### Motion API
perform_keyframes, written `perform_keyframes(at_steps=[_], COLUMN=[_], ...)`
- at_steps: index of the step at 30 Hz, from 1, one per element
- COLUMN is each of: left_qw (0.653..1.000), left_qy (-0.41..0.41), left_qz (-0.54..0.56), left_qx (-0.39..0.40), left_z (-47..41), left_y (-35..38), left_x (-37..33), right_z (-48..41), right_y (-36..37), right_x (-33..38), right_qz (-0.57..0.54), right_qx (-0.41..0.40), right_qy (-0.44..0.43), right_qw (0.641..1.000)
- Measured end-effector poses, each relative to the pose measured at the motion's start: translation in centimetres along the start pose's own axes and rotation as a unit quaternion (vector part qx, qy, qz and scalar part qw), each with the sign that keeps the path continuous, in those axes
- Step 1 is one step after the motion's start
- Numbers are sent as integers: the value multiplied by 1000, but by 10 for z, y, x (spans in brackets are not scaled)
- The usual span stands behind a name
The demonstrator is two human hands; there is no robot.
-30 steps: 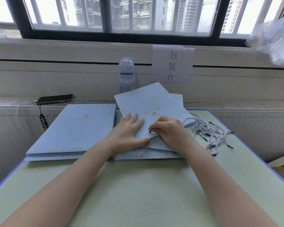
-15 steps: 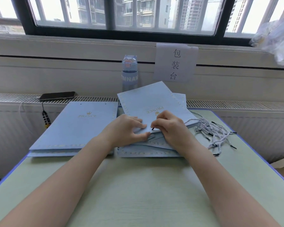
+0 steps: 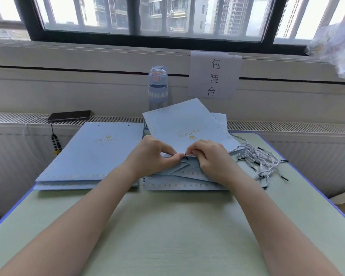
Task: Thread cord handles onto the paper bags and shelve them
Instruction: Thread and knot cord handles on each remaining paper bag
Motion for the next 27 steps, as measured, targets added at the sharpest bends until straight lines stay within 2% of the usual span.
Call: perform_keyframes(at_steps=[4, 6, 7, 9, 11, 13, 15, 18, 21, 27], left_qw=[1000, 1000, 1000, 1000, 998, 993, 989, 985, 982, 990], left_qy=[-2, 13, 20, 21, 1, -10, -13, -33, -65, -5], left_qz=[4, -6, -11, 2, 39, 60, 75, 80, 105, 87], left_qx=[-2, 6, 4, -19, -57, -98, -126, -150, -141, -114], left_z=[-1, -1, -2, -3, -3, -3, -2, 1, 5, 1], left_y=[2, 6, 6, 2, -7, -14, -17, -17, -12, -3], left_x=[2, -1, -3, -2, 3, 6, 5, 11, 16, 5], right_z=[-1, -1, -1, 1, 9, 17, 16, 10, 7, 7], right_y=[8, 9, 5, -17, -46, -58, -52, -27, -17, -11], right_x=[-5, -6, -6, 0, 6, 12, 17, 15, 8, 2], right_qz=[34, 56, 64, 73, 73, 69, 65, 83, 65, 75], right_qx=[70, 73, 45, -78, -226, -302, -294, -226, -192, -174], right_qy=[18, 21, 19, 1, -27, -56, -61, -36, -7, 33], right_qw=[997, 996, 997, 994, 971, 949, 952, 970, 979, 981])
Point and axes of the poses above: each hand's wrist, its own z-axis away from the middle knuckle, its own y-axis out of the palm, x = y × z, the point moved 9 cm from there along -z, towards the middle knuckle, and after that the axes turned 12 degrees about z, right-handed, at the moved point
